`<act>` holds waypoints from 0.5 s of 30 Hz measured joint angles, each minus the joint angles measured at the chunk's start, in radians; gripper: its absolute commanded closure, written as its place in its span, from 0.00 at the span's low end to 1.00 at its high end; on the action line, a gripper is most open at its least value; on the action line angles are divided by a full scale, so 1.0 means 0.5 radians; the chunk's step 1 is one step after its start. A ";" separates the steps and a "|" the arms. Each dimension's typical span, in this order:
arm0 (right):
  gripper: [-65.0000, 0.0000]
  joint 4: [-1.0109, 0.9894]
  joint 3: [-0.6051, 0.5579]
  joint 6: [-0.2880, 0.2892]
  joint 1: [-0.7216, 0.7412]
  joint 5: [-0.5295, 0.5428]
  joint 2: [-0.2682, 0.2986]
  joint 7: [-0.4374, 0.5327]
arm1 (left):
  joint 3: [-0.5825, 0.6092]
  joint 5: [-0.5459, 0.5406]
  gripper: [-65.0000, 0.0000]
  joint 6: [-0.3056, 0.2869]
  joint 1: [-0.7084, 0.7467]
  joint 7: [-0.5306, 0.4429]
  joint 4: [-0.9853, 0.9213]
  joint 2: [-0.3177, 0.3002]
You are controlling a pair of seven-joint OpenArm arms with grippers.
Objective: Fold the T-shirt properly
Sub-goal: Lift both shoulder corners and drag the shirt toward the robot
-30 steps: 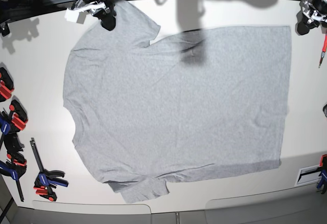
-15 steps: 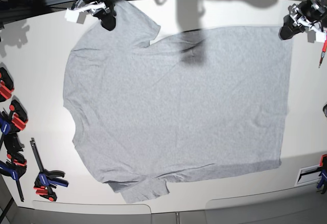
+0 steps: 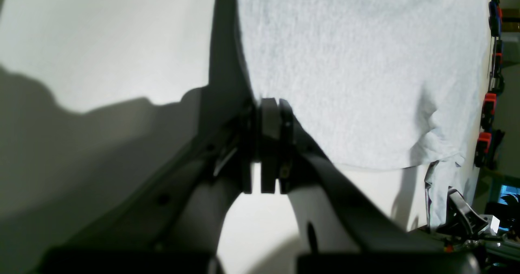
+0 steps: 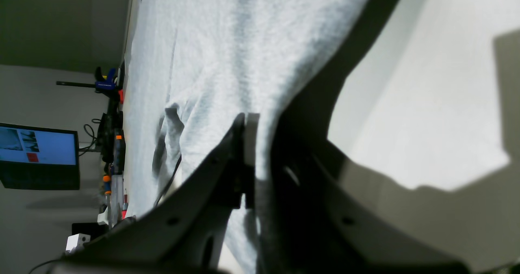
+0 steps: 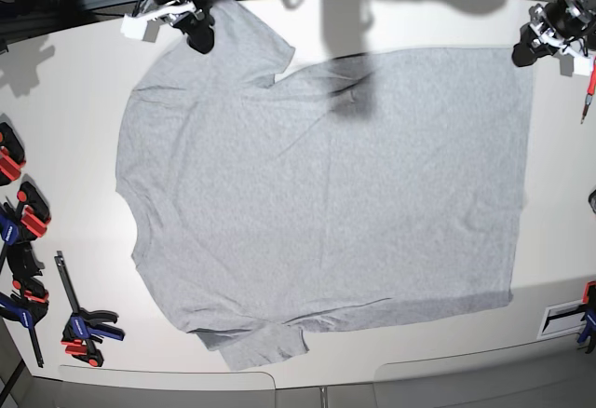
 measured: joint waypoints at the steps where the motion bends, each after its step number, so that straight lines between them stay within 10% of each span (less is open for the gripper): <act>1: 1.00 0.005 -0.001 0.001 -0.008 0.000 0.000 -0.001 | 0.000 0.000 1.00 -0.001 0.000 0.000 0.000 0.001; 15: 1.00 0.488 0.009 -0.041 -0.436 -0.083 -0.005 -0.065 | -0.082 -0.275 1.00 -0.060 0.333 0.012 0.004 0.037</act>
